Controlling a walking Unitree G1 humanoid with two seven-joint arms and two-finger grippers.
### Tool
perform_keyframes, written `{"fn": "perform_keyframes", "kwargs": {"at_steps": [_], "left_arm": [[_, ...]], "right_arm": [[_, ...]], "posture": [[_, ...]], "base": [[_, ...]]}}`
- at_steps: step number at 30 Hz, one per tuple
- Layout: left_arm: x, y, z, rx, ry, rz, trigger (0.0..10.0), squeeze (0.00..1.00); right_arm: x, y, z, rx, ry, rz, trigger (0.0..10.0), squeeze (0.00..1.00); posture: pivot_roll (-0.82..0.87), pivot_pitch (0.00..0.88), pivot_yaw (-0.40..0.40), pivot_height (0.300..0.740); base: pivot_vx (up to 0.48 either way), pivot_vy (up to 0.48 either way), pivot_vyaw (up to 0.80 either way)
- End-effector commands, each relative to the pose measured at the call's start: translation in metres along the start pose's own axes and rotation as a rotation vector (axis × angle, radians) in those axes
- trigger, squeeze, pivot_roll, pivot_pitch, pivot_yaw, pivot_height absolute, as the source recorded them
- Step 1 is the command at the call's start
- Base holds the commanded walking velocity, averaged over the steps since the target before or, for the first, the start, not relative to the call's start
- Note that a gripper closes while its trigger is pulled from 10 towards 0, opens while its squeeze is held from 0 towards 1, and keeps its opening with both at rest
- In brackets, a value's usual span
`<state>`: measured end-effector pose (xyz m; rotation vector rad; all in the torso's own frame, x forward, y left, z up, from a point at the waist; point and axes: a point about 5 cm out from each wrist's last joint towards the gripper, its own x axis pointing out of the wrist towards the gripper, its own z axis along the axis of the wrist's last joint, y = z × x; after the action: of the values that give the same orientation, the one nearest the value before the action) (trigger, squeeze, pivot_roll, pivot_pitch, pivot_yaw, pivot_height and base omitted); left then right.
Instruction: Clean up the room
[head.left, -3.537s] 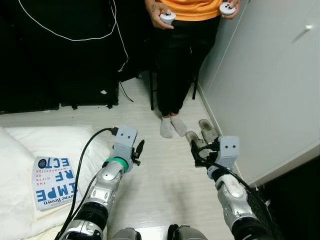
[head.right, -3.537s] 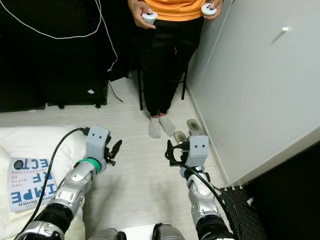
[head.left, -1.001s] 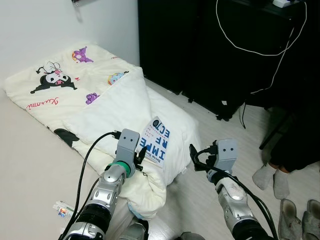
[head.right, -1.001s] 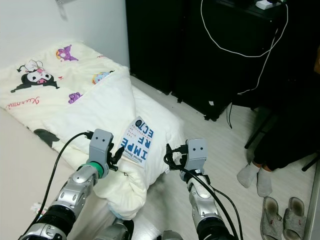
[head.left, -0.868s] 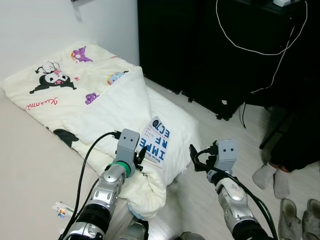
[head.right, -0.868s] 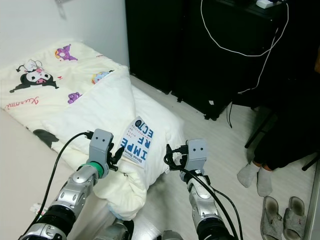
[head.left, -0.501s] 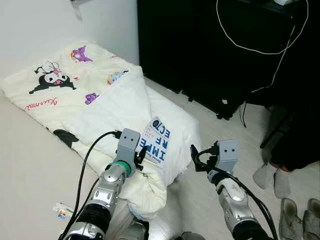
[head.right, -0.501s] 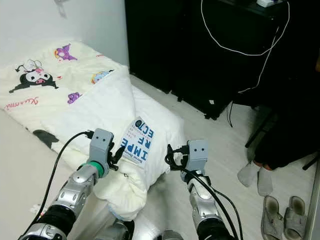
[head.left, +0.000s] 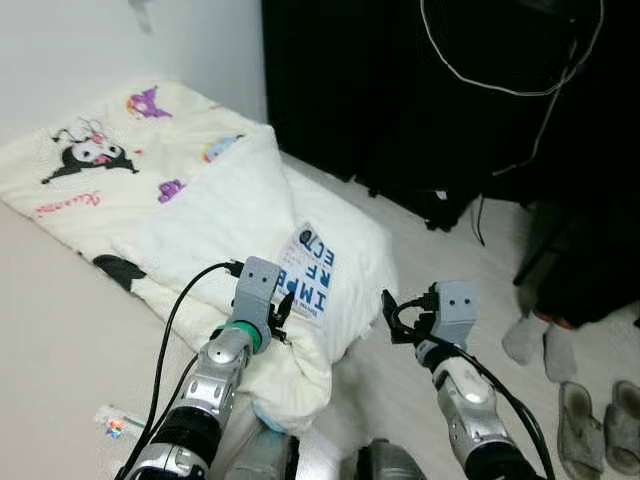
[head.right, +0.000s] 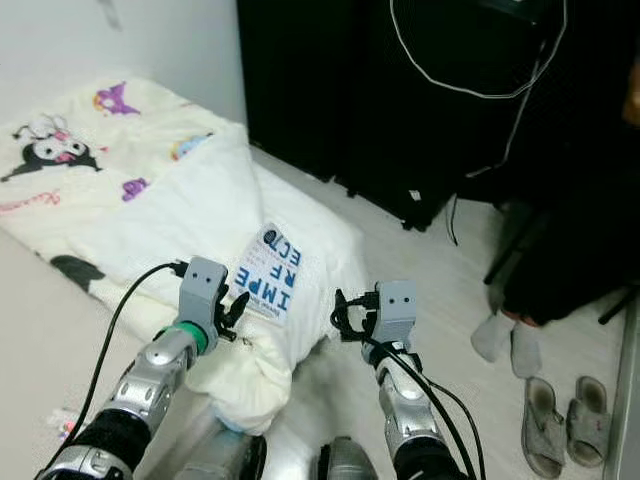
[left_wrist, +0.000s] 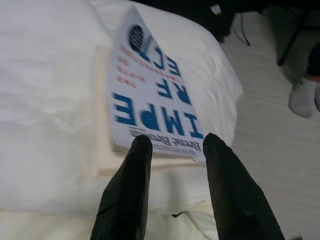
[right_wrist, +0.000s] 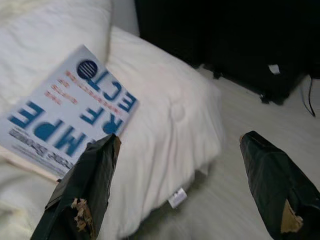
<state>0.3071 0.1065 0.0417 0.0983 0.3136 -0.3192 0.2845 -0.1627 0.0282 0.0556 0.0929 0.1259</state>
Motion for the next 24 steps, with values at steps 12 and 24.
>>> {"fn": "perform_keyframes", "kwargs": {"at_steps": [12,24], "left_arm": [[0.0026,-0.0083,0.0028,0.008,0.005,-0.034,10.0,0.00],[0.0031,-0.0090,0.0024,0.015,0.012,-0.036,10.0,0.00]], "right_arm": [[-0.0030,0.0001,-0.0041,0.010,0.012,-0.014,10.0,0.00],[-0.0032,-0.0017,-0.0051,0.008,0.018,-0.025,10.0,0.00]], "posture": [[0.02,0.041,0.020,0.580],[0.02,0.041,0.020,0.556]], "base": [[0.000,0.000,0.00],[0.000,0.000,0.00]]}}
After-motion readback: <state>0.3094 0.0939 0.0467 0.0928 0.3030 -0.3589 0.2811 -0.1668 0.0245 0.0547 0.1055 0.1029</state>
